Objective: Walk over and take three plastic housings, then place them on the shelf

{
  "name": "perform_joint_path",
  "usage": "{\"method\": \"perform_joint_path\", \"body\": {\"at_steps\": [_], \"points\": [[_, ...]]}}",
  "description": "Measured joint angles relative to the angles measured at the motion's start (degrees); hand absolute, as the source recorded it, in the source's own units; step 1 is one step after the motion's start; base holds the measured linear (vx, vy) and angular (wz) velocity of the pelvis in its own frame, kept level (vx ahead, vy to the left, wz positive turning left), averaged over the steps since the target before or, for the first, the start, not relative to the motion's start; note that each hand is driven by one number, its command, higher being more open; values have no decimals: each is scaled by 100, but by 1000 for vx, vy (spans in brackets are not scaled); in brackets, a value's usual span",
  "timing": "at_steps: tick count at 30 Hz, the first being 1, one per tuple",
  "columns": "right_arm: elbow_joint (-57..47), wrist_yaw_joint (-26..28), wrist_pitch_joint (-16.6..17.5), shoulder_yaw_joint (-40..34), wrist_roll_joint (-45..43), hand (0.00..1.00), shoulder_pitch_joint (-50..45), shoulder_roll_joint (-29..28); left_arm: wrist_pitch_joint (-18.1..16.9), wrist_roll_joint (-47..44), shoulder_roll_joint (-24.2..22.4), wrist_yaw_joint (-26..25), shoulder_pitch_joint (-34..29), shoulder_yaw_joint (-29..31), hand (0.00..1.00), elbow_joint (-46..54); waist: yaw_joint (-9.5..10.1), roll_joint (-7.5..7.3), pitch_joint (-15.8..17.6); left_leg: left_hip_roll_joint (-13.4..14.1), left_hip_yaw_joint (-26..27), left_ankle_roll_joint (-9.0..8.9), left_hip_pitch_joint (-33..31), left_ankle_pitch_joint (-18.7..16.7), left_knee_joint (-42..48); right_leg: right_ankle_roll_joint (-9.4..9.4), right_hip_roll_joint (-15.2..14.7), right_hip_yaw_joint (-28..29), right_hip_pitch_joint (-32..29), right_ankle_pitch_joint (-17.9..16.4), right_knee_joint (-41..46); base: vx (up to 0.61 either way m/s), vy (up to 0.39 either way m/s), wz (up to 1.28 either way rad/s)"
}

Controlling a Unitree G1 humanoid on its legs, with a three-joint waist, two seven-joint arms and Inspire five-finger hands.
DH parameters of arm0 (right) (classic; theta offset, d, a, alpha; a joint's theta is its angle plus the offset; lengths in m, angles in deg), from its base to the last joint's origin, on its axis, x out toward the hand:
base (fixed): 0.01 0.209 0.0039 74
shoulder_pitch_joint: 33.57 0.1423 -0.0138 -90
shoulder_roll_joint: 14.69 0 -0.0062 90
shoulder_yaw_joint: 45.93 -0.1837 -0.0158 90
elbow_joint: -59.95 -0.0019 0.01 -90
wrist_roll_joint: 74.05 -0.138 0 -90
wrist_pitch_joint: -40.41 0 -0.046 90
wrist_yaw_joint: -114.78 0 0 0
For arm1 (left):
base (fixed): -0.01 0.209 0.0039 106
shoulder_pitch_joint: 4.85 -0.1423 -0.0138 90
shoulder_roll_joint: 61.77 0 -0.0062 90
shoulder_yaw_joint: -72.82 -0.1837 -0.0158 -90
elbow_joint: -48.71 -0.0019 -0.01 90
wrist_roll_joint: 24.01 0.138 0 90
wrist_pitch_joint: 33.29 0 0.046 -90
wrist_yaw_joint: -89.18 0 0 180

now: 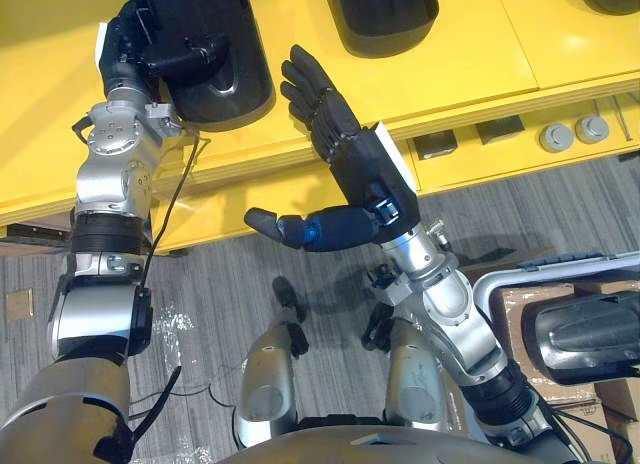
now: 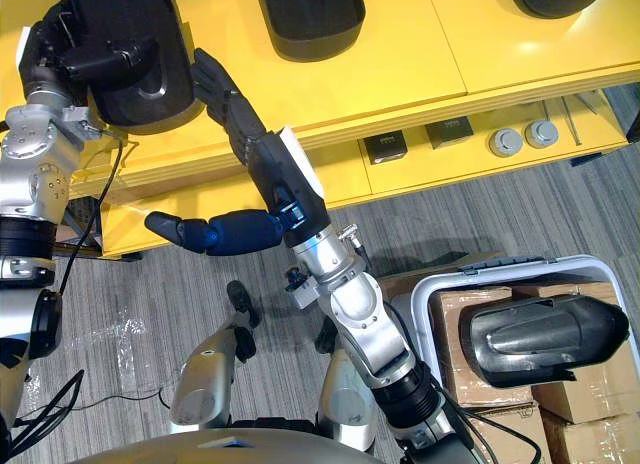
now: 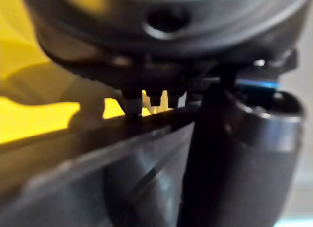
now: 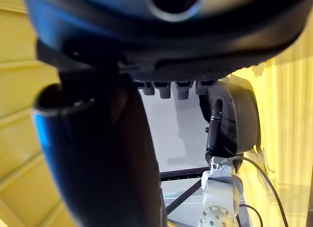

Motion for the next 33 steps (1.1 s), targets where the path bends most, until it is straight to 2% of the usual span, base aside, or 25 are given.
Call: {"method": "perform_joint_path", "body": {"at_steps": [2, 8, 15, 17, 22, 26, 28, 33], "points": [[0, -54, 0, 16, 92, 100, 1, 0, -6, -7, 1, -184, 128, -58, 100, -112, 1, 0, 0, -2, -1, 10, 1, 32, -4, -1, 1, -1, -1, 1, 27, 16, 4, 0], [1, -90, 0, 111, 178, 100, -32, 0, -341, -95, 3, -611, 191, -222, 100, -410, -16, 2, -2, -33, 14, 30, 93, 129, -113, -5, 5, 20, 21, 0, 28, 28, 8, -2], [55, -117, 2, 174, 196, 100, -272, 0, -242, -38, 21, -643, 280, -387, 100, -530, -62, 5, -11, -117, 15, 36, 441, 210, -409, 19, 24, -18, 309, 15, -133, 21, 23, 0], [71, -137, 2, 202, 197, 100, -293, 0, -8, -12, 242, -399, 283, -463, 100, -530, -132, 8, -18, -141, 30, 50, 513, 241, -498, 50, 42, -23, 383, 72, -232, 37, 42, -2], [142, -197, 1, 203, 200, 100, -485, 2, 537, 69, 543, 218, 306, -583, 100, -521, -145, 16, -34, -175, 78, 57, 752, 251, -605, 107, 93, -16, 650, 177, -446, 50, 34, -4], [149, -213, -16, 211, 201, 100, -558, 30, 893, 474, 572, 273, 305, -583, 100, -545, -148, 69, -168, -189, 85, 61, 800, 258, -681, 127, 107, -33, 702, 197, -513, 34, 26, 0], [173, -217, -65, 211, 201, 100, -676, 33, 1182, 687, 574, 260, 305, -572, 100, -770, -155, 96, -279, -205, 105, 61, 882, 259, -710, 130, 102, -22, 768, 198, -531, 45, 11, -3], [310, -230, -110, 215, 283, 100, -807, 78, 1626, 637, 570, 357, 269, -563, 100, -1040, -184, 193, -537, -228, 126, 58, 1022, 257, -803, 174, 123, -31, 918, 226, -684, 26, 26, -2]]}}
